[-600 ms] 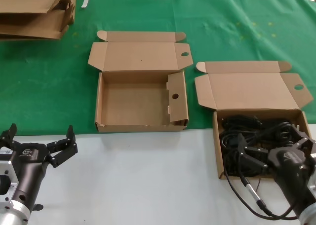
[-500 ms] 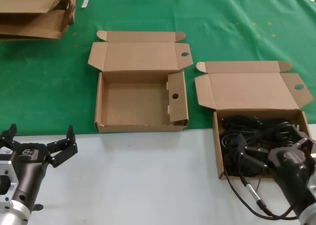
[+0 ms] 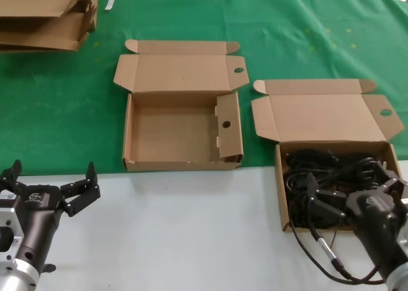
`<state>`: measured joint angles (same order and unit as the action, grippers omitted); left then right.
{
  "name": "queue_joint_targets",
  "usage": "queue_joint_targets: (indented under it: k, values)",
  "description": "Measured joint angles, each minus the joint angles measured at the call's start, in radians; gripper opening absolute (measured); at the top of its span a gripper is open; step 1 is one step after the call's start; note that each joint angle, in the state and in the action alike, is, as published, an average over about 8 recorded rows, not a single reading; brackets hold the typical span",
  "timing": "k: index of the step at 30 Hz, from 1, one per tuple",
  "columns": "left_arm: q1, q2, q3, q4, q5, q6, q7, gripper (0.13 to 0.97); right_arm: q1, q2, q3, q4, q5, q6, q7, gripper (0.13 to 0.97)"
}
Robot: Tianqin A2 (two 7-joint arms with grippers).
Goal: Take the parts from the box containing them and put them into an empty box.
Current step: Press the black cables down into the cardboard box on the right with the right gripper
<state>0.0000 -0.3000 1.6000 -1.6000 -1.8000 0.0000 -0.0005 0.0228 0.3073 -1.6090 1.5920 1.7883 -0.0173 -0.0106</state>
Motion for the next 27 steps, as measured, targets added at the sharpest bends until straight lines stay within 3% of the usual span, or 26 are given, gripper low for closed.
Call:
queue_joint_targets:
  k: [27]
  values:
    - [0.0, 0.0, 0.0, 0.0, 0.0, 0.0, 0.0, 0.966, 0.0, 0.0, 0.0, 0.0, 0.0, 0.0, 0.0, 0.966]
